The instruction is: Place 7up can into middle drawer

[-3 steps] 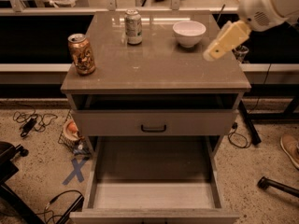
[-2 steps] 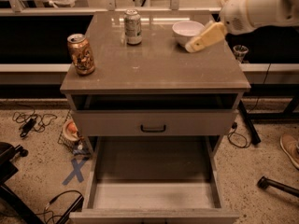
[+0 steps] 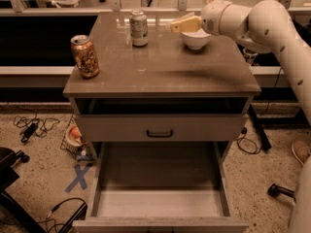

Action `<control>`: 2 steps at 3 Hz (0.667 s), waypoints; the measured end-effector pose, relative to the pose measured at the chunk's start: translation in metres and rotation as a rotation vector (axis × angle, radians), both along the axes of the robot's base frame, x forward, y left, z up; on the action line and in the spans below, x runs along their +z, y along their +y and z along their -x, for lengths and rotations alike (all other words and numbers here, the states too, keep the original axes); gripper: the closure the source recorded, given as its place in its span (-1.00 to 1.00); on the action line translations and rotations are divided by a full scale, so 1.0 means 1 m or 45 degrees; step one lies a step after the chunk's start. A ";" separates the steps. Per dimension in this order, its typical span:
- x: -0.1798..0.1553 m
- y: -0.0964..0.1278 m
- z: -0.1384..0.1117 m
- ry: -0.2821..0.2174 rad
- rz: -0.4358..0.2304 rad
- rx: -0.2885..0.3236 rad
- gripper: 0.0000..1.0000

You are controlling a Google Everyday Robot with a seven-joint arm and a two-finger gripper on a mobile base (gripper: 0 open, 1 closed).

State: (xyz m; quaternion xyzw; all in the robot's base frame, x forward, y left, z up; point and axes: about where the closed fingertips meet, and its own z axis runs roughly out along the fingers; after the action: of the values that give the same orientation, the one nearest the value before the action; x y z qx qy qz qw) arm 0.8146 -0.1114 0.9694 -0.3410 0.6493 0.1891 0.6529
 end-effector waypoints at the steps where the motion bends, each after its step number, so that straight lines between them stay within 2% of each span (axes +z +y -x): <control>1: 0.000 0.000 0.000 0.000 0.000 0.000 -1.00; 2: -0.013 0.026 -0.024 0.047 -0.006 0.016 -1.00</control>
Offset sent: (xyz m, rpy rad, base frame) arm 0.0799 0.0731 -0.0389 0.0131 0.1174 0.0284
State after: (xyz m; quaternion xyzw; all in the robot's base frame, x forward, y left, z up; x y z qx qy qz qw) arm 0.8386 -0.0859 0.9564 -0.3401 0.6586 0.2008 0.6405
